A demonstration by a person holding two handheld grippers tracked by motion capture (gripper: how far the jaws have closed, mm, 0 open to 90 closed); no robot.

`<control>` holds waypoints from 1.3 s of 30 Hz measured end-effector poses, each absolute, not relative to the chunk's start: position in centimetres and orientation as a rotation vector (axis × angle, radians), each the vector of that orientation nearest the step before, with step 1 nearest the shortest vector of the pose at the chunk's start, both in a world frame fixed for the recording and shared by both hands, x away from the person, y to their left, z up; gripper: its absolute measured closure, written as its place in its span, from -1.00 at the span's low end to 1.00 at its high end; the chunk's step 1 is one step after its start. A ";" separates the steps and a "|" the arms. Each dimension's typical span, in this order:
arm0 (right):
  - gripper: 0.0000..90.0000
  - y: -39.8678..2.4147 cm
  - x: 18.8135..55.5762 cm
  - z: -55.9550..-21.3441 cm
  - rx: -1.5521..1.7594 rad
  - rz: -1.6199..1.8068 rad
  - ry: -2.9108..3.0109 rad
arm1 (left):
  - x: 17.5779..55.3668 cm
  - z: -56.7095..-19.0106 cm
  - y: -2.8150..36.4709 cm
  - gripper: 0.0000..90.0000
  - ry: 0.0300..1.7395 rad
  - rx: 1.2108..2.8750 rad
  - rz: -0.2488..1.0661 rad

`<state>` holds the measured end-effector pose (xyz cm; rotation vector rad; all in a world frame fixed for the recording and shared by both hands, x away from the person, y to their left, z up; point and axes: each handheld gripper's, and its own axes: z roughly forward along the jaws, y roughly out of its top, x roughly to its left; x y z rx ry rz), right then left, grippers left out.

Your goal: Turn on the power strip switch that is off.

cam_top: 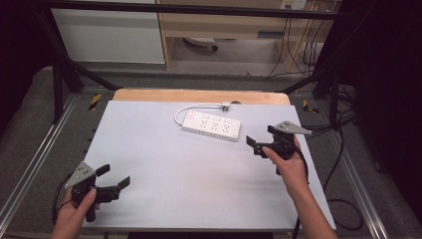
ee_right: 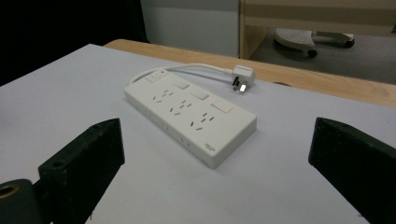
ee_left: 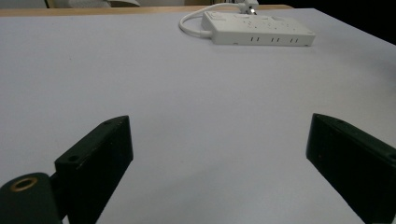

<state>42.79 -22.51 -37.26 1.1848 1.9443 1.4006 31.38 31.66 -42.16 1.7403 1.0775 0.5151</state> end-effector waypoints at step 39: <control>-0.71 -21.3 49.6 -35.4 1.223 1.407 1.858 | 31.4 -42.3 31.8 -0.84 1.084 1.743 0.514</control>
